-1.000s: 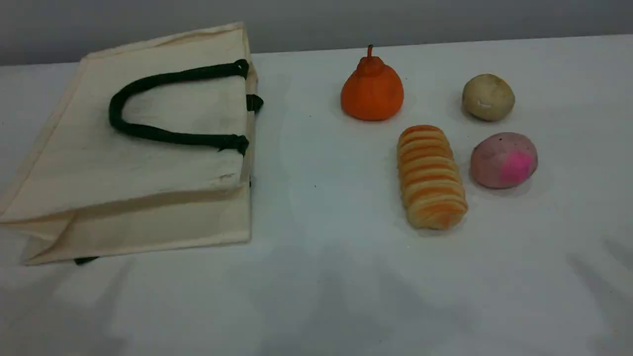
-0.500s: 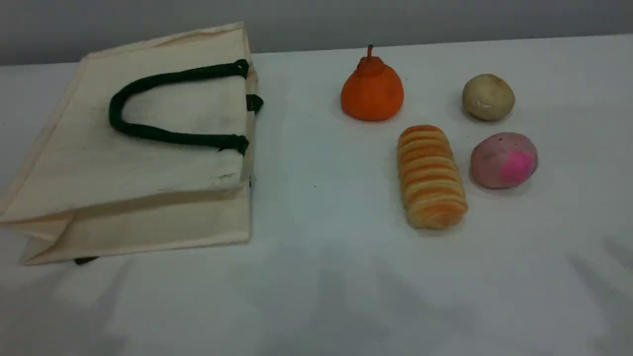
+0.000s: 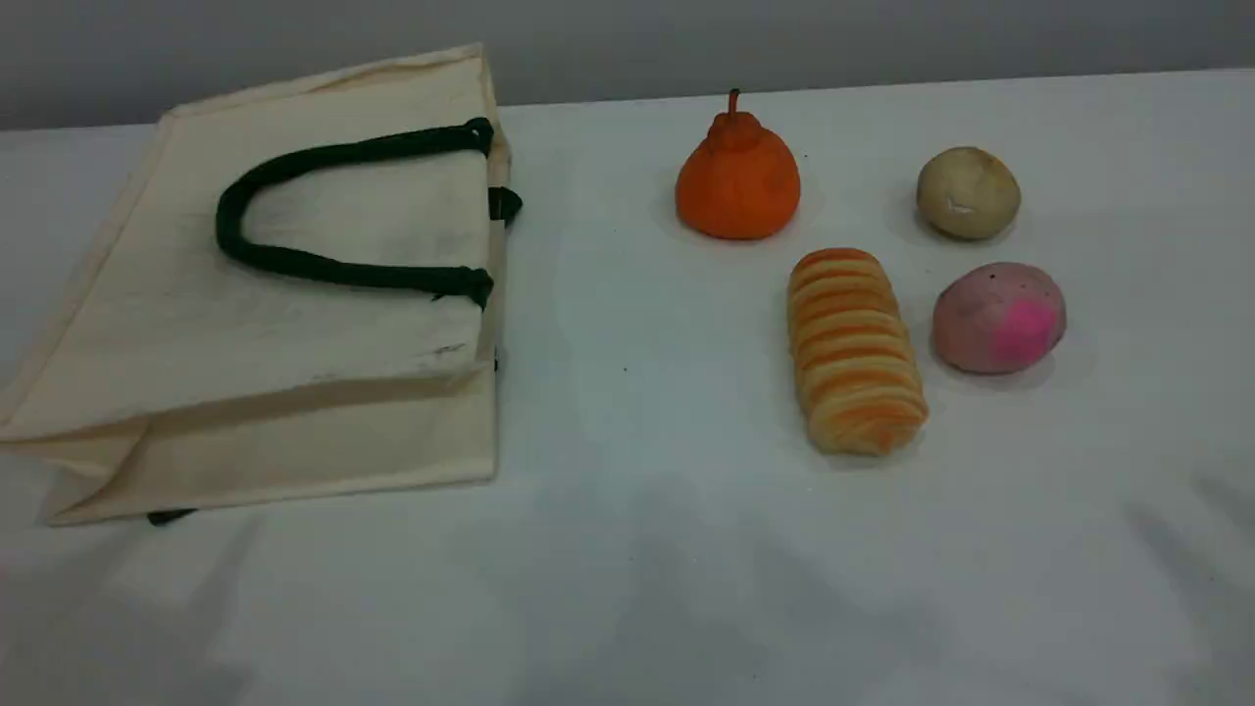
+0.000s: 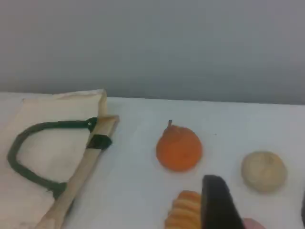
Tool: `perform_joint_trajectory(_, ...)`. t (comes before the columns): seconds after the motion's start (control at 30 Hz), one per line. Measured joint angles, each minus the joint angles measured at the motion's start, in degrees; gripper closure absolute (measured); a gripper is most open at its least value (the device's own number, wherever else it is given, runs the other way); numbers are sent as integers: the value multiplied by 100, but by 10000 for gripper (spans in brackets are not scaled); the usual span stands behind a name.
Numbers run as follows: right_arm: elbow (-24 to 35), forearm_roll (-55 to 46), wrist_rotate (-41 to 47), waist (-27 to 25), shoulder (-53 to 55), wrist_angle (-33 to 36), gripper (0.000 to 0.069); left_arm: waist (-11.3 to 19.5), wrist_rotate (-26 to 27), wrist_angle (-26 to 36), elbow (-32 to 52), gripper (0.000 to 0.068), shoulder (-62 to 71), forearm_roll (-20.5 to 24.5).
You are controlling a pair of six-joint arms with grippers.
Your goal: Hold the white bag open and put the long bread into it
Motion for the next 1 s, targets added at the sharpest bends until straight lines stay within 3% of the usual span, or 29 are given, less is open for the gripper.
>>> perform_joint_trajectory(0.7,0,0,0,0,0,0,356,0,0,62,0,265,0,-52)
perform_joint_trajectory(0.83,0,0,0,0,0,0,356,0,393,211,2,265,0,-792)
perform_joint_trajectory(0.93,0,0,0,0,0,0,356,0,1162,483,57,265,0,-1817)
perform_joint_trajectory(1.0,4,0,0,0,0,0,356,0,1942,765,70,265,0,-2770)
